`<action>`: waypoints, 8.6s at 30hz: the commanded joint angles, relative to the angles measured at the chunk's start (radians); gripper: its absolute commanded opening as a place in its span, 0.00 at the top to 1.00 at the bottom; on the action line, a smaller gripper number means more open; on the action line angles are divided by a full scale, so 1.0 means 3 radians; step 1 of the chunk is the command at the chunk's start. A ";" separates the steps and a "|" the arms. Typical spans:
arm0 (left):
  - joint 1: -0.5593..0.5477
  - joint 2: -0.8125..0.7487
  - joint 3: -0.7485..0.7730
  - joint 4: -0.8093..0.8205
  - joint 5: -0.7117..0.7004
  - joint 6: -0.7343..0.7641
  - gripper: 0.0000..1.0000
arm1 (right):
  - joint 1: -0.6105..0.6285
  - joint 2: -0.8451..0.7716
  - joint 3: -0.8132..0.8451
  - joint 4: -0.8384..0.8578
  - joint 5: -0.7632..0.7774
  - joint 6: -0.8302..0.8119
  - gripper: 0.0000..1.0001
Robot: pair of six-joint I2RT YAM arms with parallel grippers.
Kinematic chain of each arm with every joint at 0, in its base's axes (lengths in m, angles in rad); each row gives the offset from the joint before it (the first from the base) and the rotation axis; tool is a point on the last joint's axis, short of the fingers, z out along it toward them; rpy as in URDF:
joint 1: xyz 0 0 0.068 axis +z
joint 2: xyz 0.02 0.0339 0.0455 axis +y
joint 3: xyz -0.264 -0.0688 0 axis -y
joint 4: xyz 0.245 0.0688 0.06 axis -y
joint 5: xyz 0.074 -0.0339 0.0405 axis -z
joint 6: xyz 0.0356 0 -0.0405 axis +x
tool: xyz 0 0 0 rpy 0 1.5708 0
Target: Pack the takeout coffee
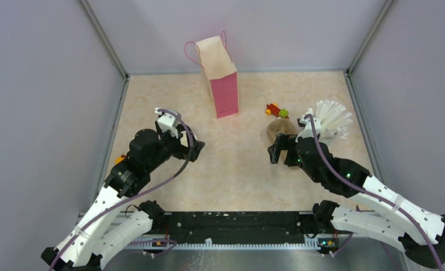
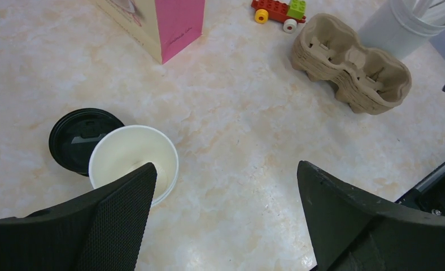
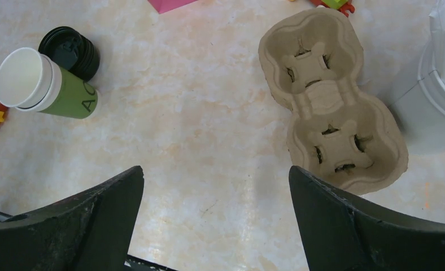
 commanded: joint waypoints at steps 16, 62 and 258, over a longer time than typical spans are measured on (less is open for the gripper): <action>0.0081 0.0743 0.0401 -0.0843 -0.2230 -0.0934 0.02 | 0.0024 -0.0132 -0.0096 0.0797 -0.0571 -0.0253 0.04; 0.0943 0.1047 -0.0146 -0.0387 -0.0956 -0.1641 0.57 | 0.0025 0.0067 -0.0264 0.1093 -0.0788 -0.0299 0.06; -0.0305 0.0939 0.0248 -0.0279 -0.1089 -0.0770 0.01 | 0.0205 0.0176 -0.0439 0.1359 -0.0457 -0.0199 0.16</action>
